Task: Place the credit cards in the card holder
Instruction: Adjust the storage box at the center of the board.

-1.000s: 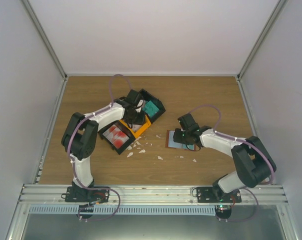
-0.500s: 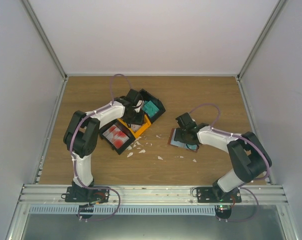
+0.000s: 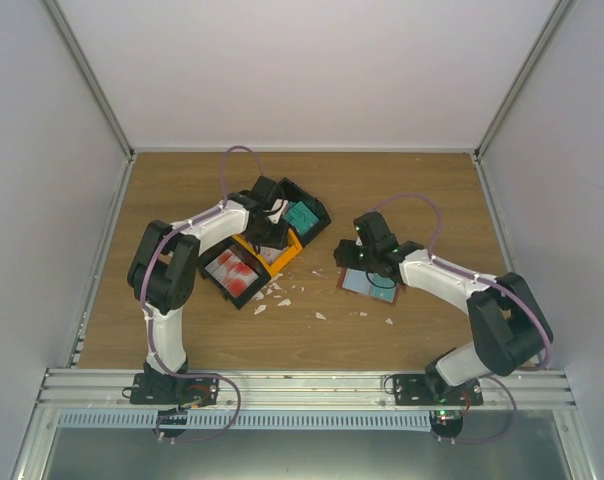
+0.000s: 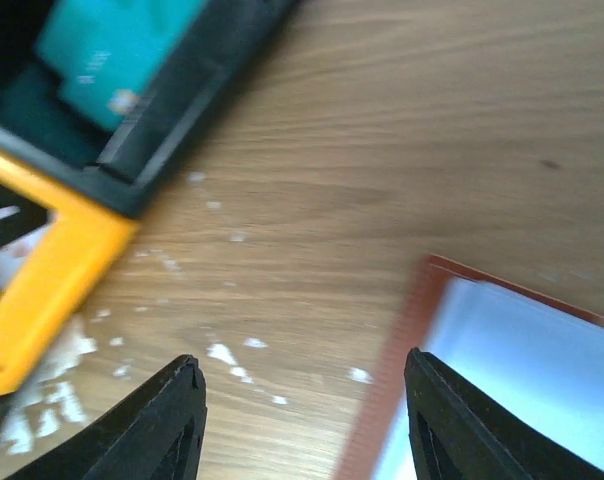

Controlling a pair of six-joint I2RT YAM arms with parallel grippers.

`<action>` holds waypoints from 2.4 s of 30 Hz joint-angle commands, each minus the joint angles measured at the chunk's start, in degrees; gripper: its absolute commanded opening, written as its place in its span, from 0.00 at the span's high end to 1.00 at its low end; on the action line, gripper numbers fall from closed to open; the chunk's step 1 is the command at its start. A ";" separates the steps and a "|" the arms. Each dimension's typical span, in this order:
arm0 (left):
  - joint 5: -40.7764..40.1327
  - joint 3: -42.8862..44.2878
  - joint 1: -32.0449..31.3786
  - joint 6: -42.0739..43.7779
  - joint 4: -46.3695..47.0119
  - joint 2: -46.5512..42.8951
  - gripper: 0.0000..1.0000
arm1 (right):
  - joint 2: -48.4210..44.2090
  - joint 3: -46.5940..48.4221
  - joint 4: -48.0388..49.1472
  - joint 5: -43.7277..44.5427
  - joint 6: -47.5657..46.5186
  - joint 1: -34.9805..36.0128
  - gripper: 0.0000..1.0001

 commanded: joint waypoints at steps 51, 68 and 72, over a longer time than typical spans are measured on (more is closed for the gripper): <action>-5.57 0.00 -8.92 -3.43 -12.46 -4.25 0.73 | 12.32 3.55 11.67 -10.91 -3.35 6.28 0.49; 2.07 -3.05 -9.49 -2.40 -10.40 -7.09 0.80 | 19.93 9.65 14.40 -10.36 -7.07 6.18 0.62; -0.16 -2.65 -9.24 -2.45 -9.42 -5.76 0.79 | 21.90 11.62 14.77 -8.38 -7.27 6.02 0.62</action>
